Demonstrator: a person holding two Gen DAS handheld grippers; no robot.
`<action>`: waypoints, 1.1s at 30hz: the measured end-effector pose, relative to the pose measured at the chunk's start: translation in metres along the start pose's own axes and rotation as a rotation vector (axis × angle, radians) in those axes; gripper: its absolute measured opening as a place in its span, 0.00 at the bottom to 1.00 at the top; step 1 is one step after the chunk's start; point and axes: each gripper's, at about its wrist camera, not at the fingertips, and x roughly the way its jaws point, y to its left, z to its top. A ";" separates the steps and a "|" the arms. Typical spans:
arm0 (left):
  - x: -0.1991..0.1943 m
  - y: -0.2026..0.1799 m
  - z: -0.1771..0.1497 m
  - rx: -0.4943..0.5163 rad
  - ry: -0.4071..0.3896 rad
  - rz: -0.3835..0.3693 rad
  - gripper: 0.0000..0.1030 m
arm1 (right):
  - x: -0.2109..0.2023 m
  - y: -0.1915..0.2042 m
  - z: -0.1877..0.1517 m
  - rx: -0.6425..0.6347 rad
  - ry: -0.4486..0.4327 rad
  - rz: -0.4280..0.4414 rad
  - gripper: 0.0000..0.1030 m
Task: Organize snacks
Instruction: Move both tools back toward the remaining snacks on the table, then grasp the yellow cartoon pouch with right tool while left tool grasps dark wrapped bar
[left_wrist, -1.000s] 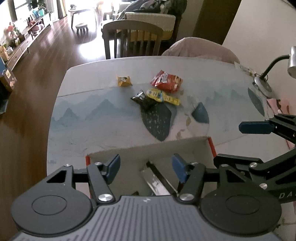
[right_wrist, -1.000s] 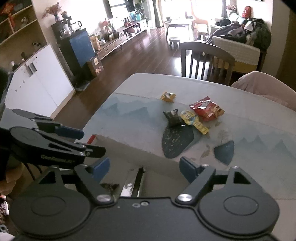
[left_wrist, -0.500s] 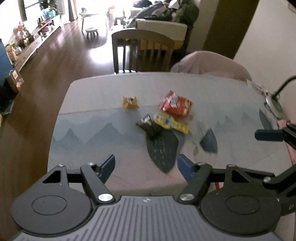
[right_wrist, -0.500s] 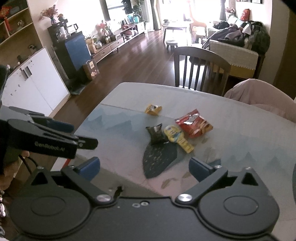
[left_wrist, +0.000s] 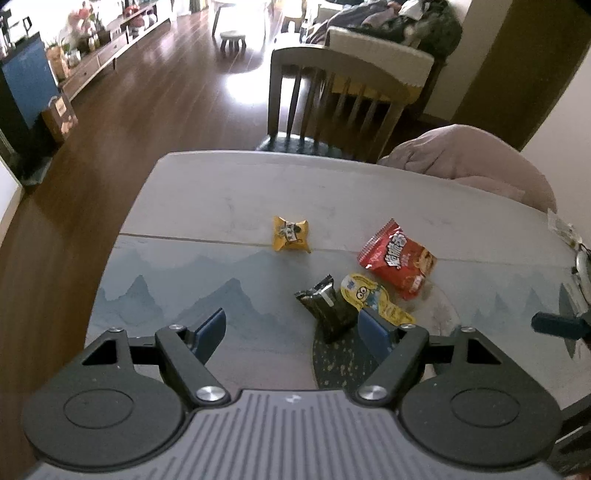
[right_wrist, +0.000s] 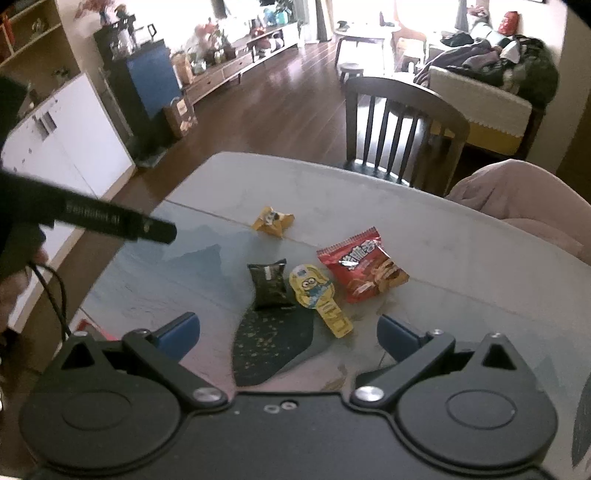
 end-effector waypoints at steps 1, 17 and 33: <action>0.008 -0.002 0.004 -0.001 0.013 0.003 0.76 | 0.008 -0.003 0.001 -0.006 0.011 0.003 1.00; 0.135 -0.035 0.041 -0.017 0.307 0.057 0.76 | 0.131 -0.061 0.003 0.083 0.178 0.029 0.92; 0.220 -0.035 0.054 -0.035 0.548 0.060 0.76 | 0.193 -0.054 0.001 -0.033 0.275 0.017 0.62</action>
